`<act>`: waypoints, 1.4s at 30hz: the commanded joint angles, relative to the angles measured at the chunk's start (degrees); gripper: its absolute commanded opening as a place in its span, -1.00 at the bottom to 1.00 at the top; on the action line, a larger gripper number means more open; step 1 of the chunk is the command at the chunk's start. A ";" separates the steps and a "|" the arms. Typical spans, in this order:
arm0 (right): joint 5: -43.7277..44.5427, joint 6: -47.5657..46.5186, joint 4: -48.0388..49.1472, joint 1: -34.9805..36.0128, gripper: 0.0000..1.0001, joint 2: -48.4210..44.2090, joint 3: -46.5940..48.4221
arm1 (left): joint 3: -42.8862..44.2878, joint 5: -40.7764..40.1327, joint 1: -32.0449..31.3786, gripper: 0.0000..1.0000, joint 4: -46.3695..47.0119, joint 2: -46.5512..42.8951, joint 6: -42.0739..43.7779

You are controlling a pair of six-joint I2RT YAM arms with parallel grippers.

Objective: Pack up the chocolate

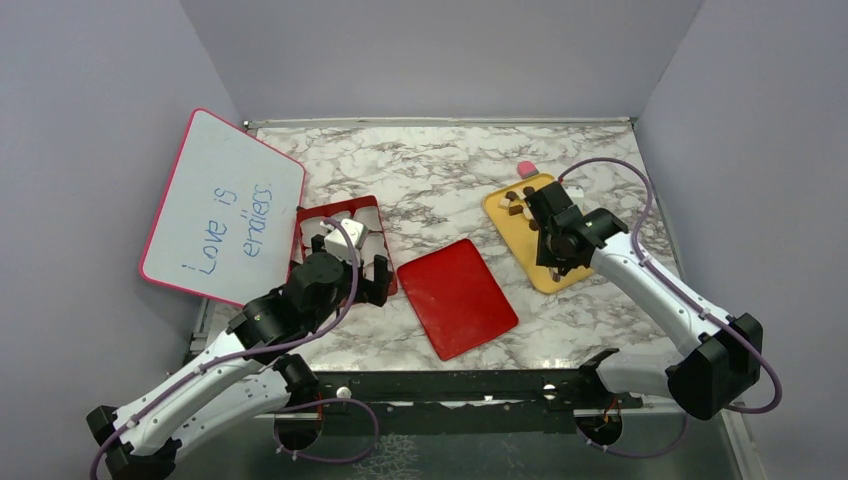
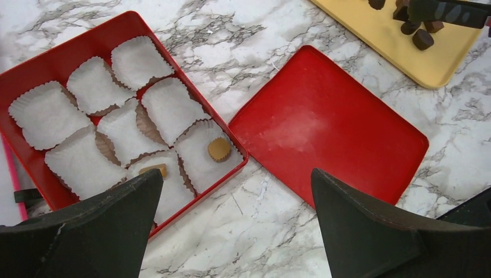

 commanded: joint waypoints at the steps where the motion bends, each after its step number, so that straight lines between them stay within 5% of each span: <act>1: -3.13 1.54 -2.78 -2.75 -0.28 -0.57 -0.50 | -0.08 3.98 0.26 0.98 2.33 -1.31 0.41; 23: -5.53 2.94 -3.31 -4.40 -0.21 -0.42 -4.79 | -0.85 5.14 0.29 0.98 2.84 -7.07 1.11; 42: -10.54 -2.64 1.74 -4.39 -0.52 -1.29 -3.72 | -0.80 1.59 0.32 0.98 2.27 -8.37 0.63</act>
